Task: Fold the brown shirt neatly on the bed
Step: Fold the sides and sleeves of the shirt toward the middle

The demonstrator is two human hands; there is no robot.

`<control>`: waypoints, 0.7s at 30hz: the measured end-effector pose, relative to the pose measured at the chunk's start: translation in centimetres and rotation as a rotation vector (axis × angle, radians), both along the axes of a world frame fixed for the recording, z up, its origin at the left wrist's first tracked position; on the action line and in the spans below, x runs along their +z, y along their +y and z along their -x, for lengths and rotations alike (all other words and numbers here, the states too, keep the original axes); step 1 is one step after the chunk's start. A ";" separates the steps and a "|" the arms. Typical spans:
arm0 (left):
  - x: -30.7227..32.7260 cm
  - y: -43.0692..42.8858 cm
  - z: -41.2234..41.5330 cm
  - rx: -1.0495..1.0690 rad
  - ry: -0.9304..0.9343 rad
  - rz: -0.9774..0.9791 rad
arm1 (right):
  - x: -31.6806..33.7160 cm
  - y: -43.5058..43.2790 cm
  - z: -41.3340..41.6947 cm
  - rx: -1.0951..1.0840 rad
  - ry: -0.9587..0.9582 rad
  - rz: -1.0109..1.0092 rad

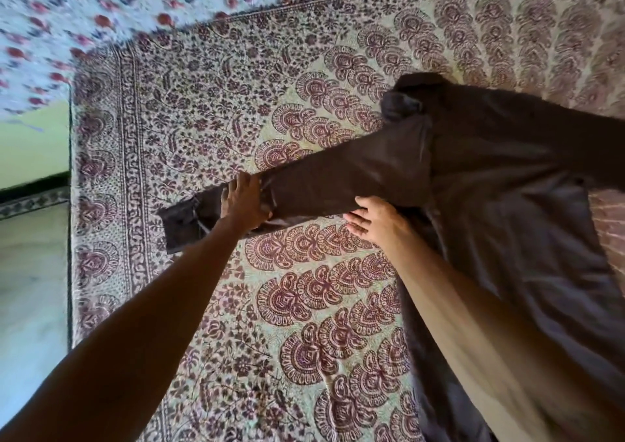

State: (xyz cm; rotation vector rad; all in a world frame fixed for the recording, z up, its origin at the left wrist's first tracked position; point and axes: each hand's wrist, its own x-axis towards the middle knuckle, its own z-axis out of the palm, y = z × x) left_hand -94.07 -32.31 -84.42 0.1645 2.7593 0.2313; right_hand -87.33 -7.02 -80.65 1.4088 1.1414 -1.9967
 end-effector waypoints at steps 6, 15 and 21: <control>0.3 -0.2 0.8 -0.069 -0.185 0.069 | -0.8 1.3 -2.6 -0.060 -0.001 -0.071; 5.6 9.2 -10.5 0.152 -0.982 -0.641 | 0.5 8.4 -6.7 -0.241 0.072 -0.208; 6.3 16.5 -20.7 0.396 -1.136 -0.959 | 1.7 13.7 -8.1 -0.035 0.203 -0.646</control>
